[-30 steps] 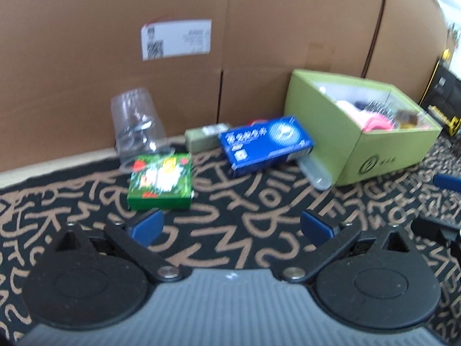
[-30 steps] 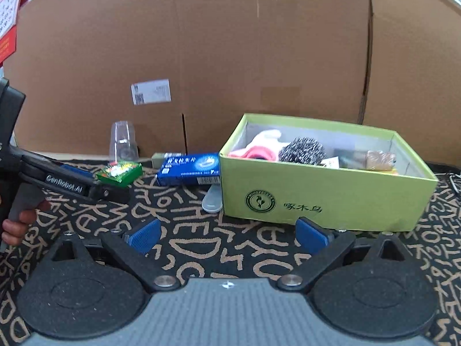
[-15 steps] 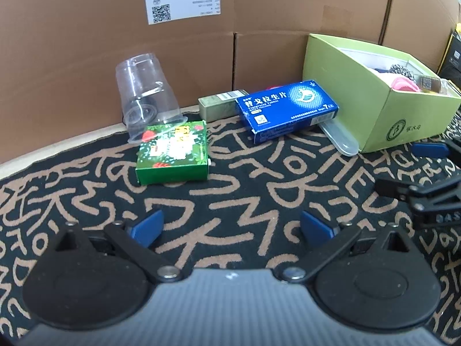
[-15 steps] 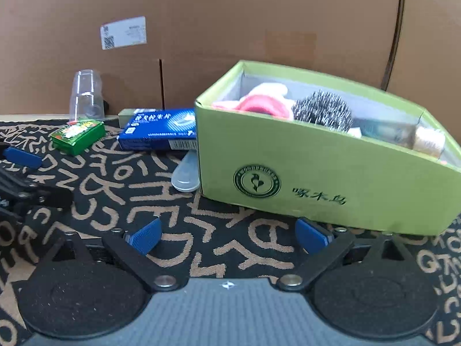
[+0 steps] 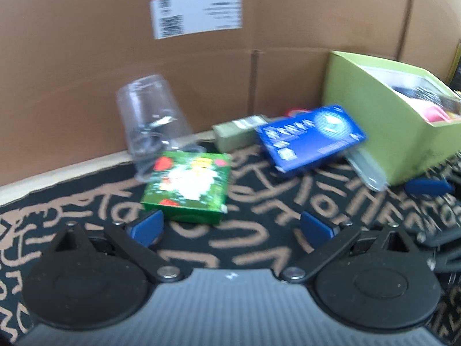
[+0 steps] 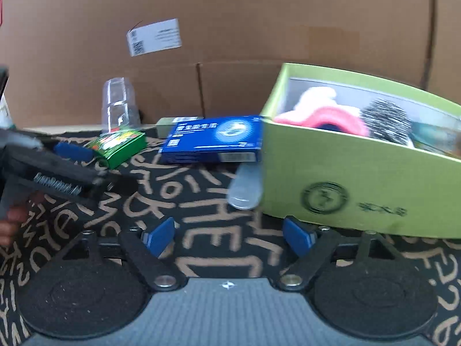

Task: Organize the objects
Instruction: 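Move both tools back toward the green box and blue medicine box, then grasp the green box with left tool while right grasps blue medicine box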

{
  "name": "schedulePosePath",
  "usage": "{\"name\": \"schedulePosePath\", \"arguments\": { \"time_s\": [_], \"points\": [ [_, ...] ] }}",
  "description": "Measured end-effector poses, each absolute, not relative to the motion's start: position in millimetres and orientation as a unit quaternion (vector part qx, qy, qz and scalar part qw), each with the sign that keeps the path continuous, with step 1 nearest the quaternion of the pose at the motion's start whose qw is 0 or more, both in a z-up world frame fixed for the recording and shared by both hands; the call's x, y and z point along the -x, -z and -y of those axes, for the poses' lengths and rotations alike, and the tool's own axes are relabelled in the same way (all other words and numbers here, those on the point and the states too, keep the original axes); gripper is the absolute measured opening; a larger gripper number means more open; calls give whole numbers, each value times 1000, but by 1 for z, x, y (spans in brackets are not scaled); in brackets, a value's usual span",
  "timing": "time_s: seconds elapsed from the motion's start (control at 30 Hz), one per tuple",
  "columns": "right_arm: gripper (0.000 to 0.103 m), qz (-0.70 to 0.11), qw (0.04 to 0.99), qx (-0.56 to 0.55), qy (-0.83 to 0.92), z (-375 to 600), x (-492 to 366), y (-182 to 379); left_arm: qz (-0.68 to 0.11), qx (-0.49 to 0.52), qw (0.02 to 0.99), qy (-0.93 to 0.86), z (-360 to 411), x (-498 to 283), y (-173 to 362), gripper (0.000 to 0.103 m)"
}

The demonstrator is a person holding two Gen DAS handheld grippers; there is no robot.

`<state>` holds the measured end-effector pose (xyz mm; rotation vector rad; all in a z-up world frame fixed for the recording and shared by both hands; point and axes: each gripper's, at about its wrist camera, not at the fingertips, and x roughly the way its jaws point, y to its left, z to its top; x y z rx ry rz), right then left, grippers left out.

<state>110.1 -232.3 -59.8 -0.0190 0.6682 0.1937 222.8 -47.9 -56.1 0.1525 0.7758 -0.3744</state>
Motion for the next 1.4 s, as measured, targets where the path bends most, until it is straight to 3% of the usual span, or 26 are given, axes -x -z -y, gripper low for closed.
{"name": "schedulePosePath", "arguments": {
  "time_s": [0.23,0.27,0.33,0.37,0.47,0.57,0.6,0.63,0.67,0.83,0.9,0.97,1.03,1.07,1.23,1.4],
  "points": [
    [75,-324,944,-58,-30,227,-122,60,-369,-52,915,155,38,-242,51,103],
    [70,-323,945,-58,-17,226,-121,61,-365,-56,917,152,39,-243,51,103],
    [42,-318,947,-49,-4,225,-116,62,-361,-64,919,147,39,-250,52,103],
    [38,-316,947,-56,-8,227,-116,62,-361,-65,919,147,40,-253,53,101],
    [38,-317,945,-78,-9,232,-122,63,-368,-66,916,148,43,-263,57,91],
    [43,-321,944,-74,-4,224,-128,62,-367,-67,916,150,46,-268,60,71],
    [35,-317,946,-67,-10,221,-127,62,-367,-69,915,153,47,-267,59,67],
    [11,-312,946,-74,-50,220,-125,64,-370,-67,913,156,47,-266,58,65],
    [6,-320,939,-93,-82,219,-125,65,-373,-68,911,161,46,-263,57,64],
    [6,-308,944,-54,-107,201,-116,61,-384,-79,904,173,35,-231,53,64],
    [12,-295,948,-48,-112,199,-118,55,-383,-87,903,175,27,-216,52,65],
    [25,-284,950,-24,-126,193,-124,48,-382,-91,903,176,20,-204,50,66],
    [52,-271,953,-3,-138,186,-133,40,-384,-88,901,180,12,-195,47,70],
    [55,-265,954,7,-140,183,-136,36,-384,-85,902,179,9,-194,47,74],
    [56,-274,950,56,-141,168,-194,25,-383,-74,903,183,-5,-185,45,76],
    [56,-332,936,62,-96,172,-248,37,-371,-78,907,180,-10,-178,46,88]
  ]
}}
